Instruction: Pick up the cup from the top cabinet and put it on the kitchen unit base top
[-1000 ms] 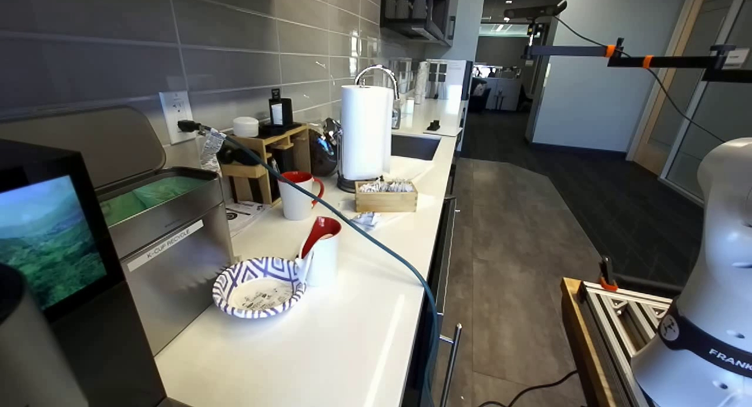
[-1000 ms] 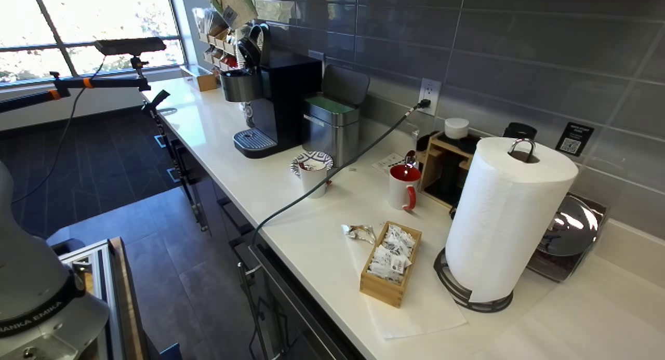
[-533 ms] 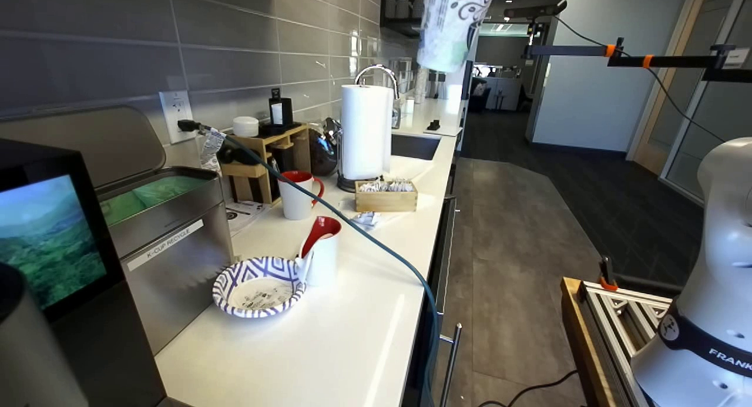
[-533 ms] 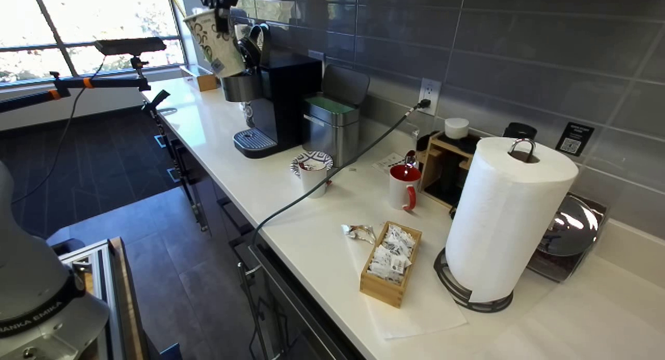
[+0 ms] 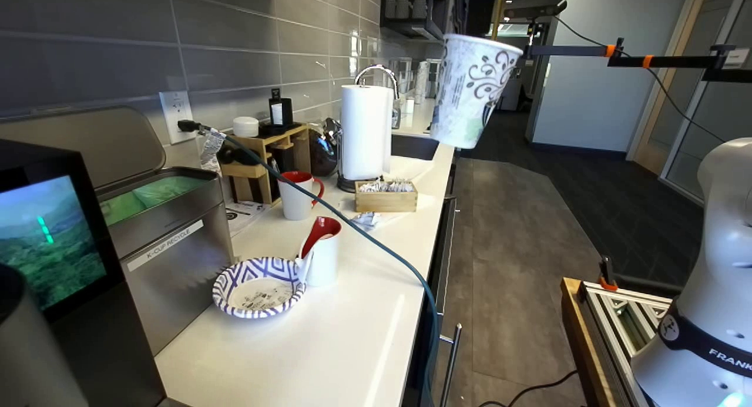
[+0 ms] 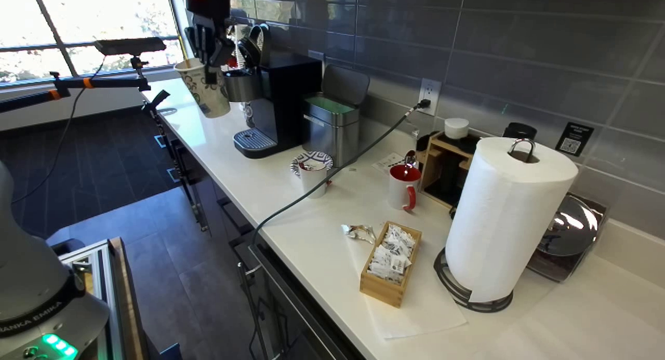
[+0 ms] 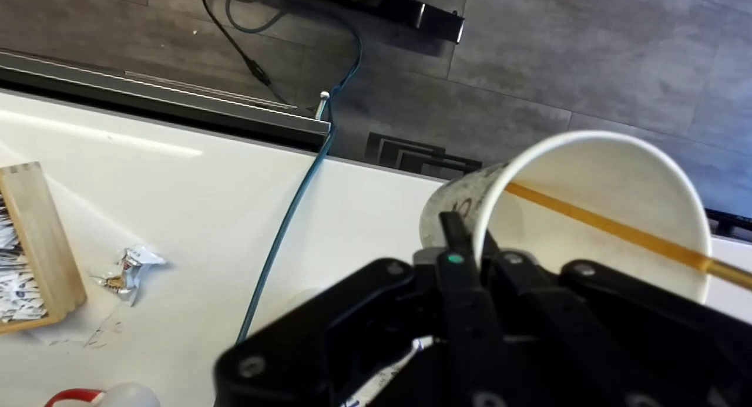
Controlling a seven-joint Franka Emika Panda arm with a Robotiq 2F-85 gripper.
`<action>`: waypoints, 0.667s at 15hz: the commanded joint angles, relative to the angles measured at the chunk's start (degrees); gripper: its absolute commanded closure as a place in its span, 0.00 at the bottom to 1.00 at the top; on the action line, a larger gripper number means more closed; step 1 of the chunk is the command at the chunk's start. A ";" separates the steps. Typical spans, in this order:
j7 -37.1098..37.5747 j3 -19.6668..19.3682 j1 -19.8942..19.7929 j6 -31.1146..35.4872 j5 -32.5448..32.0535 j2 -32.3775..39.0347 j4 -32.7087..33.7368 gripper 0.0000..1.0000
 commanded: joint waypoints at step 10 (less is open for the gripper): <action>2.39 2.22 1.30 19.19 0.83 -3.82 -15.09 0.99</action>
